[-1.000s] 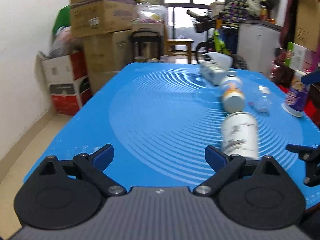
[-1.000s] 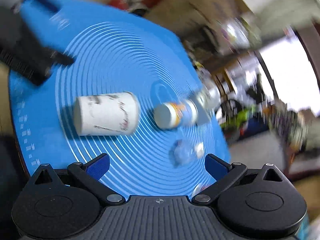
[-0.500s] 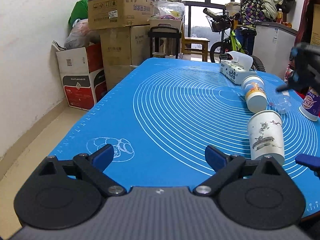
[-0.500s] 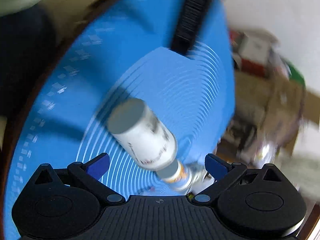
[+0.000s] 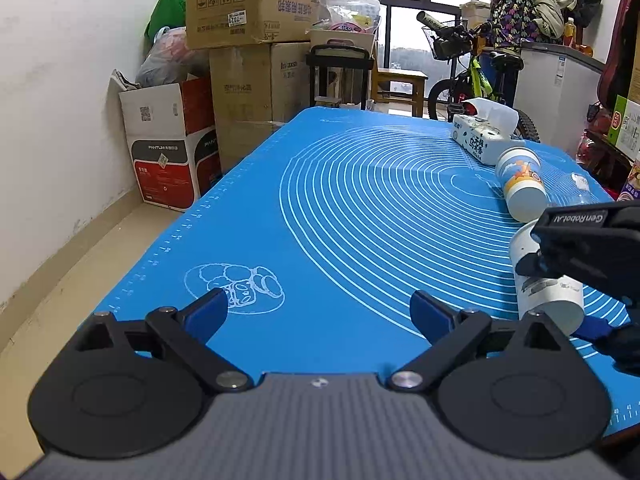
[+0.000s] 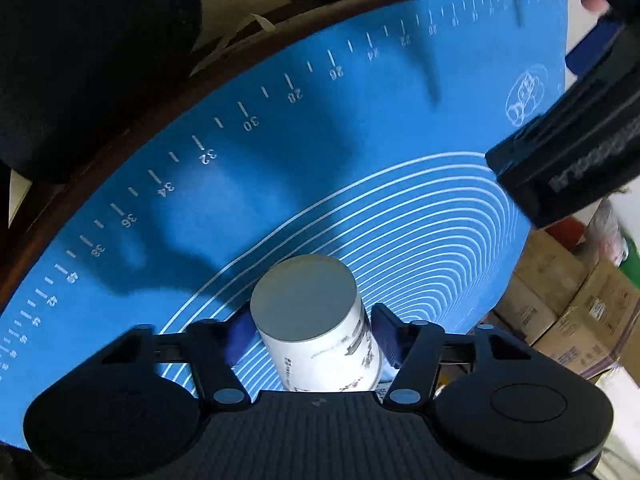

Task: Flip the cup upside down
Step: 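Rotate the white cup with the right tool and set it rim-down on the mat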

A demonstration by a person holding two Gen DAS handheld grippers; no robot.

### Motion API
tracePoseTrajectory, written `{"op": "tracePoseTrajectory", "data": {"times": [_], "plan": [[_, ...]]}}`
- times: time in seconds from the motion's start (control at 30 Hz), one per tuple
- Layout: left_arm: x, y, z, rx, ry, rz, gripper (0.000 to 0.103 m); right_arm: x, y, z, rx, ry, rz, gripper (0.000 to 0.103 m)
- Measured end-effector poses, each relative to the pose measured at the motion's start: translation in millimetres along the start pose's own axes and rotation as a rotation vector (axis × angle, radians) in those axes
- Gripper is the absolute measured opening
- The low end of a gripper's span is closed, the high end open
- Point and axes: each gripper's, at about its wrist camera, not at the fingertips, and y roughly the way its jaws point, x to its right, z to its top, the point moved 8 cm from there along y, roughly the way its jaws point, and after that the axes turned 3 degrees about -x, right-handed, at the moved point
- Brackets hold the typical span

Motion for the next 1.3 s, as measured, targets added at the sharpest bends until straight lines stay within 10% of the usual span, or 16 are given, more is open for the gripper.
{"op": "tracePoseTrajectory", "data": {"times": [0.3, 0.6, 0.97, 1.3], "plan": [[4, 1, 1, -0.005, 0.005, -0.016, 0.097, 26, -5, -20, 0.084, 0.344, 0.050, 0.063], [18, 2, 6, 0.006, 0.032, -0.046, 0.097, 66, -7, -105, 0.257, 1.211, 0.184, 0.063], [55, 0, 19, 0.046, 0.105, -0.101, 0.097, 15, 40, -204, 0.457, 2.150, 0.353, 0.063], [82, -3, 21, 0.044, 0.146, -0.163, 0.097, -15, 60, -205, 0.422, 2.321, 0.340, 0.066]]}}
